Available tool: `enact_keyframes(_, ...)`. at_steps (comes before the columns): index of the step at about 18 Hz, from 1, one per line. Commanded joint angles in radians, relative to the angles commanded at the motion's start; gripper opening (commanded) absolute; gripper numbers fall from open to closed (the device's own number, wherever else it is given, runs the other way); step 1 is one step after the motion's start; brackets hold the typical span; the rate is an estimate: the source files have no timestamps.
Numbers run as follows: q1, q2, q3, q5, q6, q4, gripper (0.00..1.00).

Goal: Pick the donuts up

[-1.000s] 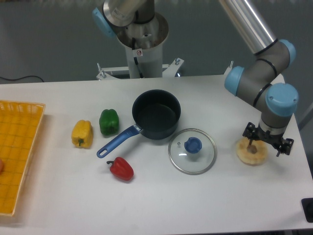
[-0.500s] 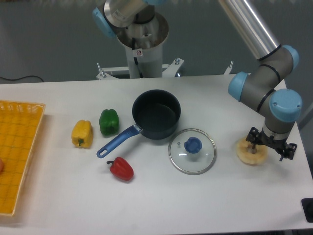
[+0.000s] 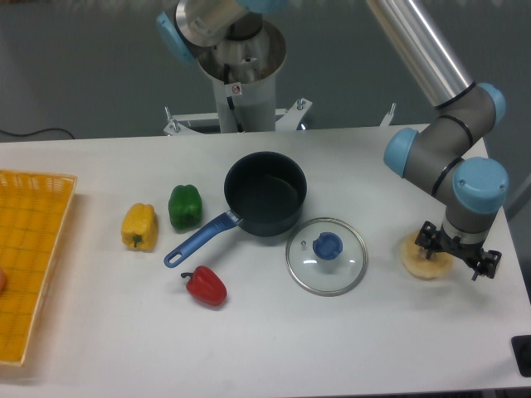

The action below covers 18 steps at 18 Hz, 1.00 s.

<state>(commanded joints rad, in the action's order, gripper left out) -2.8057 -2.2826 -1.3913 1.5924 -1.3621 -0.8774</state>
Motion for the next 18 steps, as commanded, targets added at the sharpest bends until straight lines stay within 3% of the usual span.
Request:
enact_keyframes(6, -0.014, 0.054, -0.052, 0.035, 0.009, -0.005, 1.00)
enact_keyframes(10, -0.044, 0.080, -0.086, 0.121, 0.156, -0.009, 1.00)
enact_keyframes(18, -0.040, 0.045, -0.086, 0.159, 0.178, -0.009, 1.00)
